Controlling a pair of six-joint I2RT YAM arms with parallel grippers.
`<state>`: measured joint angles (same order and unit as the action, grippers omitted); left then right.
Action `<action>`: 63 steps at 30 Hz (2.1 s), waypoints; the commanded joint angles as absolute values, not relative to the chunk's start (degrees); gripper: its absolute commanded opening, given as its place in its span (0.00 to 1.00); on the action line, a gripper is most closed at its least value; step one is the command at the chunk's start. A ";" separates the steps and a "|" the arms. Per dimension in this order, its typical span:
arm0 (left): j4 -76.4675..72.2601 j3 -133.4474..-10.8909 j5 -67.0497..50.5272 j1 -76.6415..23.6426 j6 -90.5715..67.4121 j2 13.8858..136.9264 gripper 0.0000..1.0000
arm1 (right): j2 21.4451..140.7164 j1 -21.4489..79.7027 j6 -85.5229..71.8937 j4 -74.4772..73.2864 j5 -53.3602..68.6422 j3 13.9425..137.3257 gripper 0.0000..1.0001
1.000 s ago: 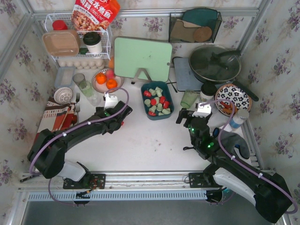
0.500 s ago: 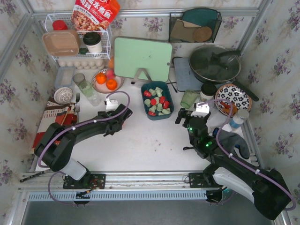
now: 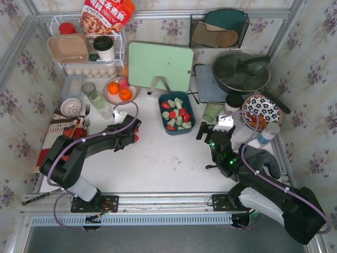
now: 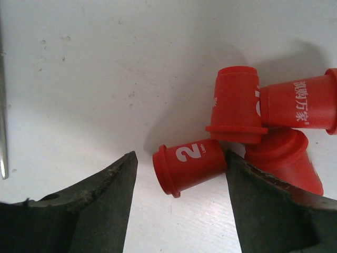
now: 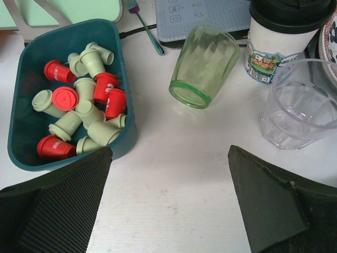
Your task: Mix the coffee capsules in the storage basket
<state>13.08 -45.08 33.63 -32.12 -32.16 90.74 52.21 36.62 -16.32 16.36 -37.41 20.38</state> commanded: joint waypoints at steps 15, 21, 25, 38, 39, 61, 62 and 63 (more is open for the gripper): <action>10.52 -42.69 24.24 -30.67 -31.39 84.72 0.35 | 62.98 36.50 -11.46 15.10 -22.73 28.79 1.00; 0.13 -36.83 14.24 -31.29 -21.44 73.96 0.38 | 67.45 36.56 -11.28 7.26 -14.76 34.81 1.00; -19.41 -26.49 5.04 -32.62 -15.74 64.00 0.39 | 67.69 36.65 -13.52 4.66 -8.00 37.07 0.98; -56.24 -13.62 -22.58 -41.39 6.09 68.98 0.46 | 72.83 40.85 -20.40 3.78 9.19 42.72 0.86; -57.12 -13.03 -24.41 -42.29 8.61 69.20 0.47 | 73.29 41.50 -20.65 4.24 10.20 42.69 0.85; -53.56 -12.84 -21.07 -46.41 16.37 66.19 0.48 | 80.34 45.86 -25.09 12.32 23.51 40.20 0.62; -53.39 -12.83 -19.45 -46.41 16.20 65.78 0.48 | 80.77 46.00 -25.13 12.38 23.87 40.30 0.60; -53.09 -12.88 -18.27 -46.41 15.97 65.48 0.48 | 81.11 46.05 -25.22 12.13 24.24 40.48 0.57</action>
